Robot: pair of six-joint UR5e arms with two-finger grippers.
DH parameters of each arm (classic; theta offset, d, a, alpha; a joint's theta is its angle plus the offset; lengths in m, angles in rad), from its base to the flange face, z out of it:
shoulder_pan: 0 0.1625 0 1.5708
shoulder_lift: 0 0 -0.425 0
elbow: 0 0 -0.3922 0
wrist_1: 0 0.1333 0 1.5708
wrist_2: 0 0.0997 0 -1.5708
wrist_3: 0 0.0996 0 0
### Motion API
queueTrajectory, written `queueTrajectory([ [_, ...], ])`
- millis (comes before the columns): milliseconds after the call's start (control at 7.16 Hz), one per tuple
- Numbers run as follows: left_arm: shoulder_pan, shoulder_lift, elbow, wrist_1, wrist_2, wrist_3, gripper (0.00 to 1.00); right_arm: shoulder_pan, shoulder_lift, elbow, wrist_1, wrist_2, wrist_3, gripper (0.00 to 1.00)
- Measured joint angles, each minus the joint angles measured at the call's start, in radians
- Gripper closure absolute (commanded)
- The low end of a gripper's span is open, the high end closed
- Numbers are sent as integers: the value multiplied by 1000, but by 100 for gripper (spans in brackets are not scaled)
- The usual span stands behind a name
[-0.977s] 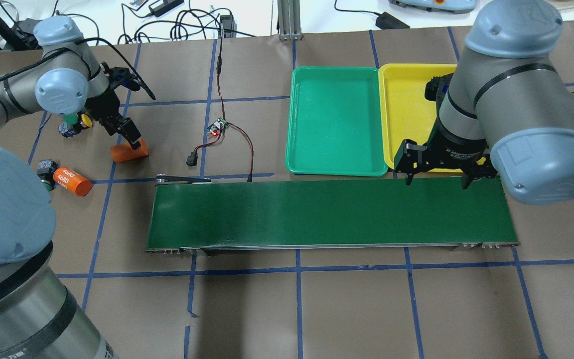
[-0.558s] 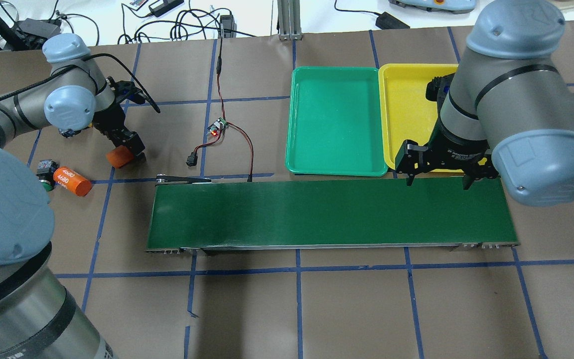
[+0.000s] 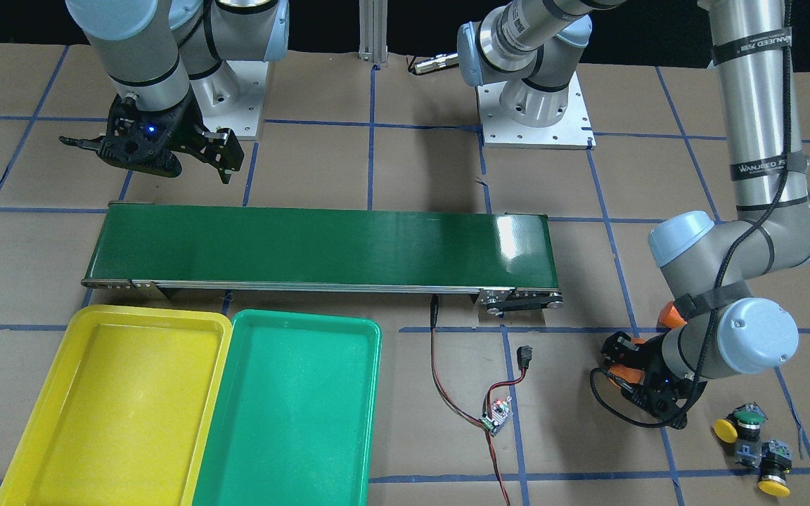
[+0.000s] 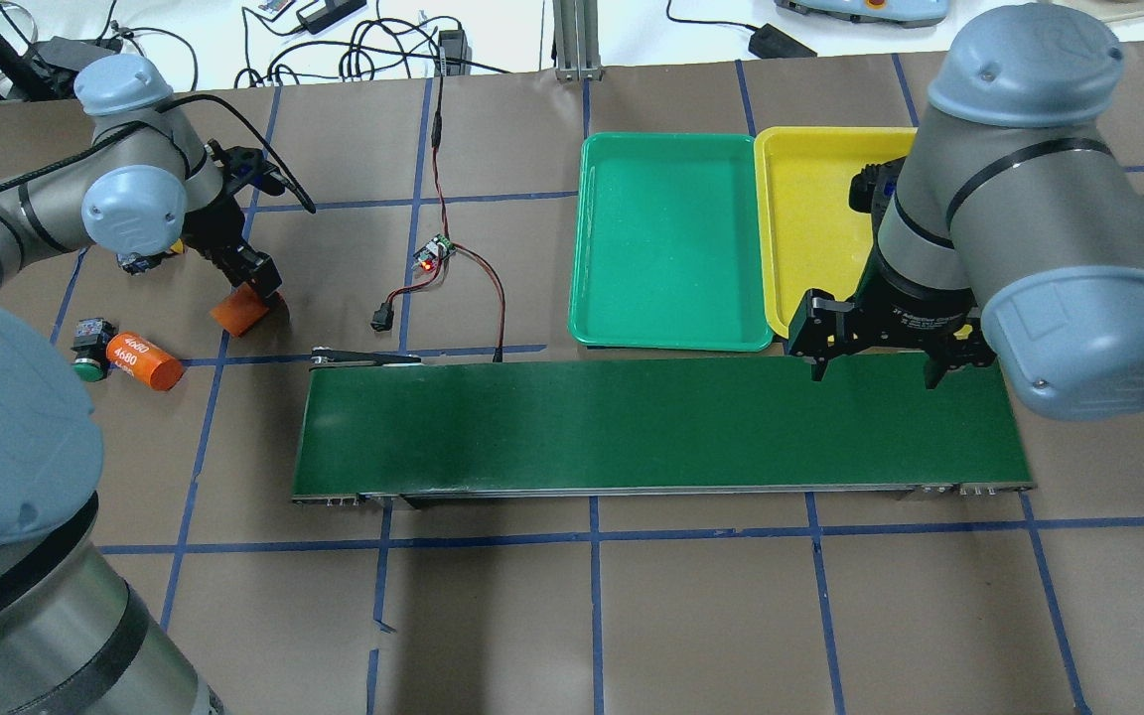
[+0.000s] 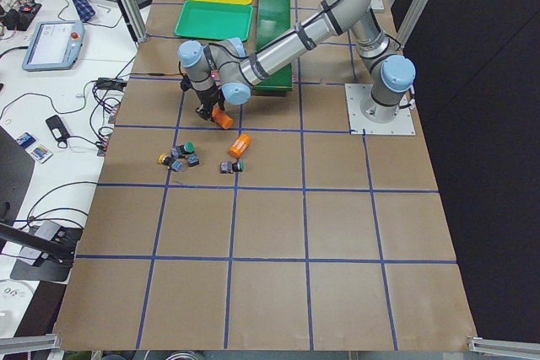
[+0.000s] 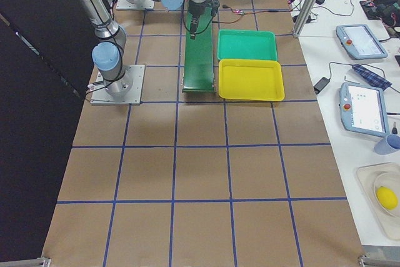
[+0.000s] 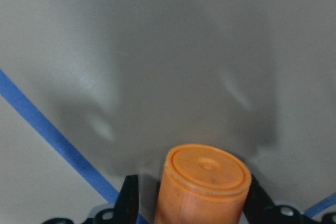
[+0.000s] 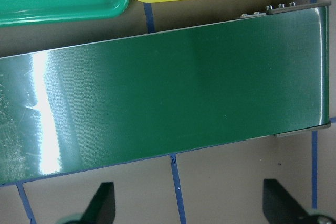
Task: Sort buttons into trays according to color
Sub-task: 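Carry the orange cylinder onto the conveyor belt and open the left gripper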
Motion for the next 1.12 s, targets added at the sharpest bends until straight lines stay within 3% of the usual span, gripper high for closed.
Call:
queueTrajectory([
  [419,-8,48,-20,-12,0,33,100,0,5,1,2,0,1,0],
  [698,-24,123,-18,-94,-15,48,100,0,4,1,3,-3,0,0],
  [1117,-179,302,-131,-183,-65,49,100,0,7,1,2,-2,0,0],
])
